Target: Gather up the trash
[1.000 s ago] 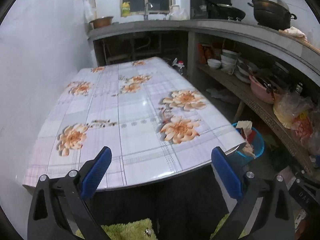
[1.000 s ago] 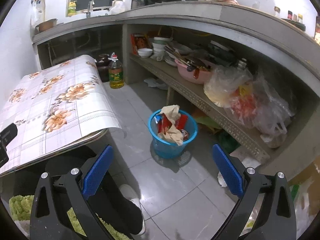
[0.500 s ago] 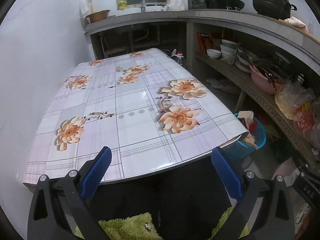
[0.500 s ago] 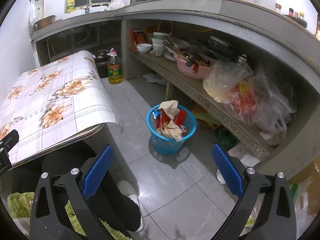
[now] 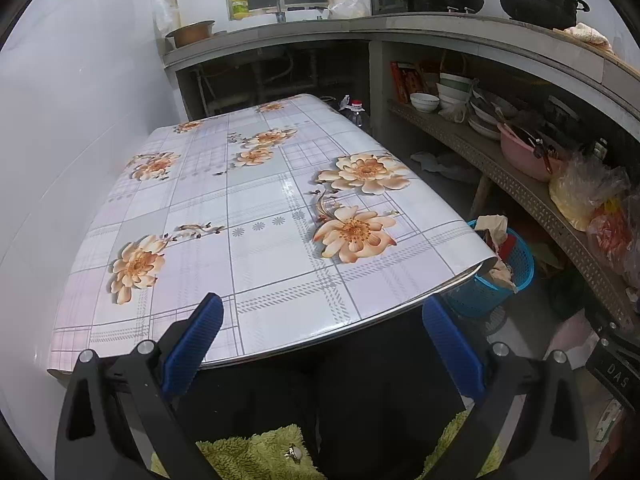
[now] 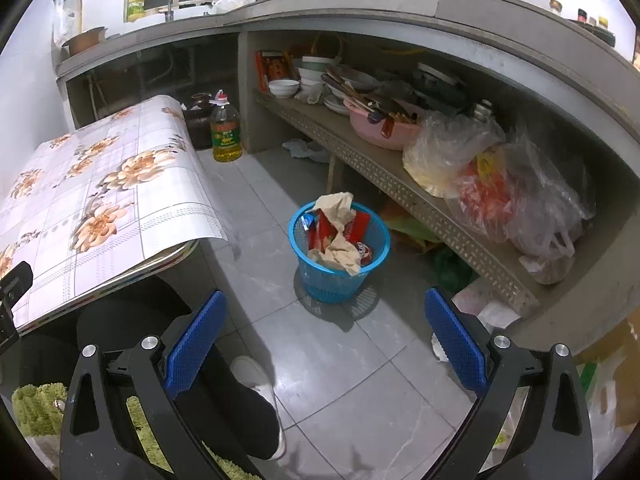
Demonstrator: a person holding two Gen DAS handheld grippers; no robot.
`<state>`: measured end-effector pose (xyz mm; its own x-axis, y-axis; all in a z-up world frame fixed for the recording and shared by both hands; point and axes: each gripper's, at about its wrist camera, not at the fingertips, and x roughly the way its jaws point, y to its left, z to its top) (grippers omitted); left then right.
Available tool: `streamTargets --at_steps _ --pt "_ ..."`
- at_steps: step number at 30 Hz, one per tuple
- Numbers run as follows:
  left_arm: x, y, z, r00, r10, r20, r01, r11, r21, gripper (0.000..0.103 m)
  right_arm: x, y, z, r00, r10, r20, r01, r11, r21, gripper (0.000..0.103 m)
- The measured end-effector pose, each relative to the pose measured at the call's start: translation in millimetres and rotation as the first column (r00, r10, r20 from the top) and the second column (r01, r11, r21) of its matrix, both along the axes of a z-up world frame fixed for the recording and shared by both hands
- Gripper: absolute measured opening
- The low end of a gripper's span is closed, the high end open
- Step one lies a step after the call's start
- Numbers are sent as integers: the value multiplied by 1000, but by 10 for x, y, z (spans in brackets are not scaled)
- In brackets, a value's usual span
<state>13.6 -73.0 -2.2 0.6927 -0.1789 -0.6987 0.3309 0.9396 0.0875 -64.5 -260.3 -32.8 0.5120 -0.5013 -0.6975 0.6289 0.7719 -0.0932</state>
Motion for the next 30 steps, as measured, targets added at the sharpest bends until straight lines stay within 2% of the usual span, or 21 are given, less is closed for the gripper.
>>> streamTargets --at_steps 30 --pt "-9 -28 -11 1000 -9 -2 9 1000 11 98 -25 -40 -15 1000 -4 1 4 1000 0 95"
